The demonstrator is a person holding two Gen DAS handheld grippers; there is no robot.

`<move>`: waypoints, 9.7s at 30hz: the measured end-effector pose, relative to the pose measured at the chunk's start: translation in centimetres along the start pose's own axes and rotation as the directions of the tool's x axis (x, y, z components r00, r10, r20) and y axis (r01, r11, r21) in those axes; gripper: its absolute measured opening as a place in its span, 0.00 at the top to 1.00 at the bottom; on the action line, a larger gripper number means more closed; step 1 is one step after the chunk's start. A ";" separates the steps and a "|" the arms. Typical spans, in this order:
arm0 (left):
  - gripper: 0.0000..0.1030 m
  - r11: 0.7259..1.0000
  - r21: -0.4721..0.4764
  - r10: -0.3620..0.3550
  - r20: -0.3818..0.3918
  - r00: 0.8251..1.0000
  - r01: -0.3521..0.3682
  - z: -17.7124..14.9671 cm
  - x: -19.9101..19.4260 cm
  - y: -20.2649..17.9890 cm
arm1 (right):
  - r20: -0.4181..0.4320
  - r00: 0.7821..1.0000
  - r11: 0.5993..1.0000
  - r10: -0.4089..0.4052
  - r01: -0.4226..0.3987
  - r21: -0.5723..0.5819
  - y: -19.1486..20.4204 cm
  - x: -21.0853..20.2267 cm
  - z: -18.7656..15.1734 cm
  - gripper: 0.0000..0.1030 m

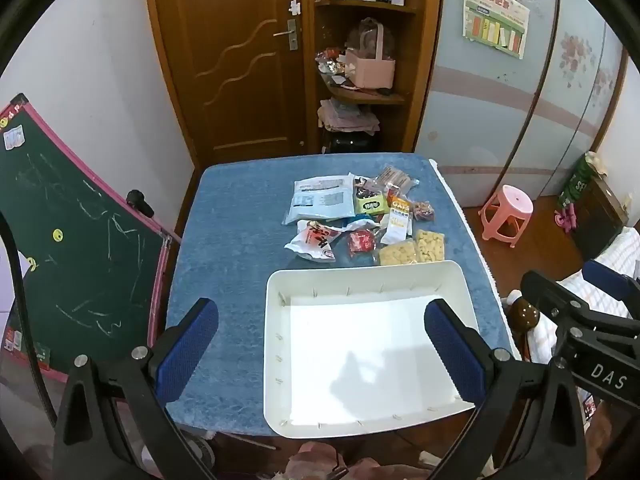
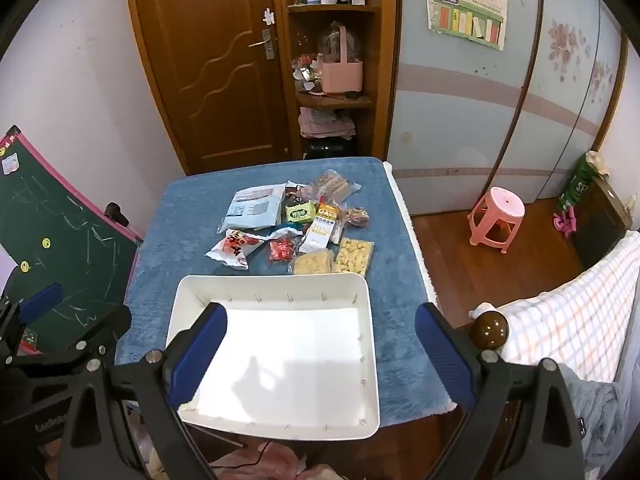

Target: Organize snacks

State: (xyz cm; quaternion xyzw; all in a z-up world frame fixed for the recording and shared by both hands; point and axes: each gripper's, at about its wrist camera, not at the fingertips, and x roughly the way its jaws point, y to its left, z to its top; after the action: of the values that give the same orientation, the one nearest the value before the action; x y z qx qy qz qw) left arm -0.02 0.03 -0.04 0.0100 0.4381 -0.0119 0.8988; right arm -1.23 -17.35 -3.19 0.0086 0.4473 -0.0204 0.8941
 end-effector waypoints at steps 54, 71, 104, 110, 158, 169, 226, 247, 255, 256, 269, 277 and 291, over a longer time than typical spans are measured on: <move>0.08 1.000 -0.008 -0.022 -0.049 0.999 0.022 0.5 0.0 0.4 | -0.015 1.000 1.000 0.003 -0.003 -0.001 1.0 -0.1 -0.5 0.07; 0.07 0.999 0.022 -0.045 -0.050 0.998 0.046 1.7 0.9 1.3 | -0.025 1.000 1.000 -0.008 0.008 0.023 1.4 0.6 0.5 0.07; 0.07 0.990 0.047 -0.126 -0.083 0.989 0.130 8.6 15.9 5.5 | -0.212 0.965 0.978 -0.154 0.179 0.104 -5.2 13.9 7.2 0.07; 0.07 0.992 0.063 -0.093 -0.220 0.971 0.109 9.6 23.4 3.6 | -0.367 0.928 0.980 -0.059 0.124 0.156 -8.3 24.3 8.0 0.07; 0.49 0.994 0.008 -0.105 -0.292 0.951 0.112 10.7 23.0 3.3 | -0.323 0.938 0.963 0.124 -0.036 0.268 -7.9 25.3 11.3 0.42; 0.49 0.975 0.055 -0.202 -0.198 0.959 0.217 7.9 12.2 4.1 | -0.239 0.950 0.973 0.201 -0.165 0.161 -2.4 13.3 8.1 0.42; 0.15 0.941 0.226 -0.229 -0.127 0.965 0.253 1.7 6.2 1.4 | -0.245 0.951 0.972 0.191 -0.149 0.180 1.6 8.5 0.0 0.31; 0.15 0.972 0.092 -0.199 -0.167 0.966 0.216 5.3 10.4 1.1 | -0.259 0.944 0.971 0.203 -0.159 0.180 -0.5 11.0 2.9 0.31; 0.15 0.980 0.074 -0.177 -0.111 0.978 0.185 10.4 13.0 -1.2 | -0.163 0.970 0.976 0.180 -0.156 0.151 -2.1 13.3 9.0 0.31; 0.15 0.981 0.074 -0.171 -0.110 0.979 0.179 11.0 13.7 -1.6 | -0.161 0.970 0.975 0.182 -0.157 0.155 -2.4 14.2 9.8 0.31; 0.15 0.990 0.019 -0.137 -0.199 0.970 0.143 13.8 24.8 -4.2 | -0.235 0.963 0.980 0.135 -0.095 0.172 -4.3 26.0 13.9 0.31; 0.15 0.992 -0.050 -0.127 -0.375 0.918 0.117 11.5 33.7 -5.4 | -0.338 0.934 0.979 0.118 -0.053 0.197 -5.3 33.2 13.4 0.31; 0.15 0.990 -0.117 -0.127 -0.542 0.831 0.074 7.2 41.2 -5.7 | -0.527 0.830 0.965 0.184 -0.051 0.256 -4.2 42.3 9.9 0.31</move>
State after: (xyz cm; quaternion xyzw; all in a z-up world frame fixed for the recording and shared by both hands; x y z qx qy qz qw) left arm 30.87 -6.40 -28.07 -0.0511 0.6767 -0.0356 0.7336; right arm 31.84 -23.11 -31.11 0.1456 0.6768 -0.0138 0.7215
